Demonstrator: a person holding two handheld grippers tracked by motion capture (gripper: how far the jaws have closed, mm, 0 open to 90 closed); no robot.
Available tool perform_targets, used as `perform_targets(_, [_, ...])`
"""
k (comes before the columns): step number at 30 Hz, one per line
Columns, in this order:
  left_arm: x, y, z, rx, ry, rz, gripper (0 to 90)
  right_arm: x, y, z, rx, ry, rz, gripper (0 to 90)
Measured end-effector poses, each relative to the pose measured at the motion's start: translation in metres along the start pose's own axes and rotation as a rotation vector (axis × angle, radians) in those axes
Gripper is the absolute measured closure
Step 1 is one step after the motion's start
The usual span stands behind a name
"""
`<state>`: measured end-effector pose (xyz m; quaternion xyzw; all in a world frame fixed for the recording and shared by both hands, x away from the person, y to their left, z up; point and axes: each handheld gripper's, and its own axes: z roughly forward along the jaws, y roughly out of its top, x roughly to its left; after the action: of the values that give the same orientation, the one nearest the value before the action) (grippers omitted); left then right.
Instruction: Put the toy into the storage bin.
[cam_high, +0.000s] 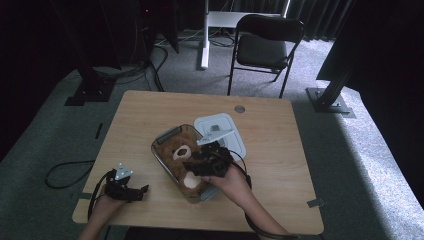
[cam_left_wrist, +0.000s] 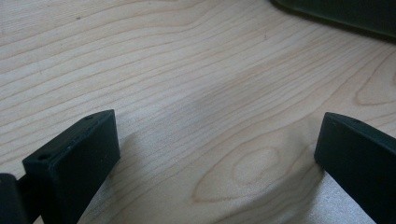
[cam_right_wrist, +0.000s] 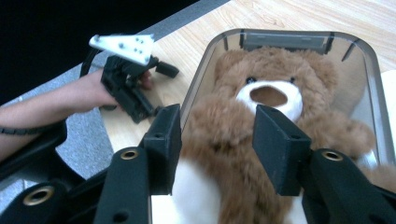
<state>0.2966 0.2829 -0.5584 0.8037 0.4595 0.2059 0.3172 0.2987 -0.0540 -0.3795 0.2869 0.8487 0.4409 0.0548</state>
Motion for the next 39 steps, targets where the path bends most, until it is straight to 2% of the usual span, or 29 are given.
perform_targets(6, [0.000, 0.000, 0.000, -0.002, 0.002, -0.002, 0.5, 0.009, -0.016, -0.014, -0.004, 0.029, -0.010, 67.6])
perform_targets(11, [0.000, 0.000, 0.000, -0.002, 0.002, -0.001, 0.5, 0.013, -0.026, -0.009, 0.041, 0.063, -0.036, 74.2])
perform_targets(14, [0.000, 0.000, 0.000, -0.002, 0.002, -0.002, 0.5, 0.013, -0.030, 0.000, 0.075, 0.059, -0.053, 76.1])
perform_targets(17, [0.000, 0.000, 0.000, -0.002, 0.002, -0.001, 0.5, 0.010, -0.030, 0.011, 0.098, 0.024, -0.064, 76.9])
perform_targets(26, [0.000, 0.000, 0.000, -0.001, 0.001, -0.003, 0.5, -0.005, -0.022, 0.049, 0.174, 0.046, -0.037, 80.9])
perform_targets(33, [0.000, 0.000, 0.000, -0.001, 0.001, -0.002, 0.5, 0.000, -0.017, 0.066, 0.239, 0.023, -0.077, 83.6])
perform_targets(36, [0.000, 0.000, 0.000, 0.000, 0.001, -0.001, 0.5, 0.002, -0.019, 0.077, 0.295, 0.023, -0.095, 85.9])
perform_targets(39, [0.000, 0.000, 0.000, 0.000, 0.001, -0.001, 0.5, 0.006, -0.016, 0.088, 0.362, 0.009, -0.135, 86.2])
